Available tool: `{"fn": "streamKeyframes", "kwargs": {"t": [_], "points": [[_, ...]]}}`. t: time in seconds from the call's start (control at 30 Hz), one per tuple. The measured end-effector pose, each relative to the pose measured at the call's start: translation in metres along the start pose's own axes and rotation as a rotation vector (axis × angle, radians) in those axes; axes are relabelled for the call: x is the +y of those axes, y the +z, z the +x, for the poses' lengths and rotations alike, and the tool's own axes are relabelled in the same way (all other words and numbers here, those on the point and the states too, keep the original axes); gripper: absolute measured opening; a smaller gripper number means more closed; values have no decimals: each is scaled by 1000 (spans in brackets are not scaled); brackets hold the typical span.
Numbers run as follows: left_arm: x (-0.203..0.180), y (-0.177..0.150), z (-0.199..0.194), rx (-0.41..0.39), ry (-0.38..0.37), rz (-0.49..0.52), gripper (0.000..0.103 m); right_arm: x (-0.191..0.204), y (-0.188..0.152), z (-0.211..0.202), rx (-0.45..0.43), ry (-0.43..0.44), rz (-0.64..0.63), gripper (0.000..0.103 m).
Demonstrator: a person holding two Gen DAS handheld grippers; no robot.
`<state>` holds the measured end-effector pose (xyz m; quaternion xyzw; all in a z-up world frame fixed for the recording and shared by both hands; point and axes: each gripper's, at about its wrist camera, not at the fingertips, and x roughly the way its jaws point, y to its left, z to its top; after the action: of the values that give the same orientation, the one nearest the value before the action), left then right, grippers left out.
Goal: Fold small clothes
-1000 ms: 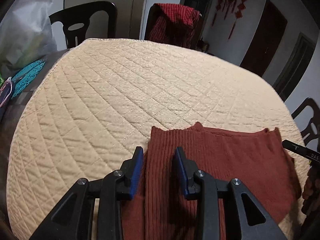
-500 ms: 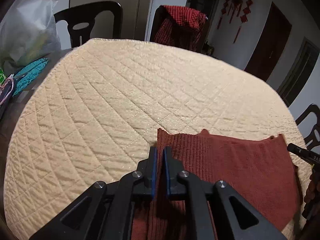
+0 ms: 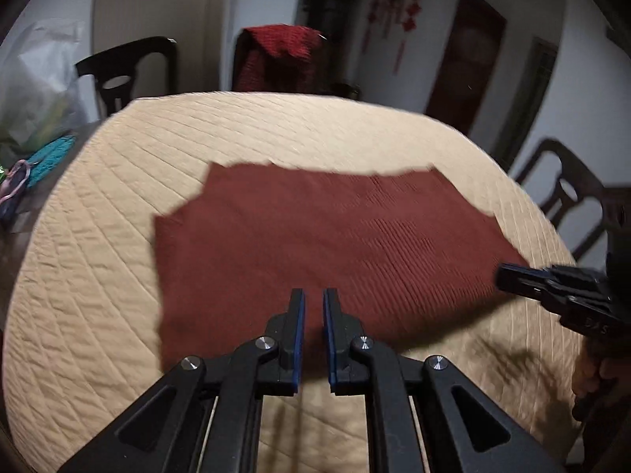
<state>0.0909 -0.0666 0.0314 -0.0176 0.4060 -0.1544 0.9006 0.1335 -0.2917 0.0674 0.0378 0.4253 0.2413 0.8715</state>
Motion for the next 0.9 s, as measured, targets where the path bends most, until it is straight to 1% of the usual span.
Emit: {"fn": "streamKeyframes", "kwargs": {"t": [0.07, 0.1, 0.13, 0.17, 0.23, 0.33, 0.37, 0.43, 0.53, 0.6, 0.67, 0.73, 0.8, 0.9], "points": [[-4, -7, 14, 48, 14, 3, 13, 1, -5, 19, 54, -25, 0, 4], [-5, -9, 18, 56, 23, 3, 14, -2, -7, 28, 86, -43, 10, 4], [-5, -9, 17, 42, 24, 8, 14, -2, -7, 29, 85, -41, 19, 4], [-5, -7, 15, 48, 26, 2, 14, -1, -7, 26, 75, -36, 25, 4], [-8, -5, 8, 32, 11, -16, 14, 7, -4, 15, 38, -24, 3, 4], [-26, -2, 4, 4, -24, 21, 14, 21, 0, 14, 14, 17, -24, 4], [-32, -1, 6, 6, -48, 30, 14, 24, 0, 19, 22, 28, -28, 4], [-40, -1, 14, 19, -67, 41, 14, 25, -1, 30, 44, 35, -22, 4], [-43, -6, 28, 48, -64, 37, 14, 17, -5, 43, 77, 14, -8, 4], [-42, -7, 26, 43, -64, 41, 14, 12, -7, 37, 70, 33, 15, 4], [-40, -7, 18, 34, -49, 37, 14, 9, -7, 22, 35, 11, 10, 4], [-34, -9, 8, 11, -19, 37, 14, 0, -7, 7, 4, -11, 24, 4], [-23, -9, 0, -10, 39, 21, 14, -12, -9, -2, -9, -45, 56, 4], [-2, -11, -5, -19, 118, -17, 18, -32, -15, -5, -2, -92, 103, 4]]}}
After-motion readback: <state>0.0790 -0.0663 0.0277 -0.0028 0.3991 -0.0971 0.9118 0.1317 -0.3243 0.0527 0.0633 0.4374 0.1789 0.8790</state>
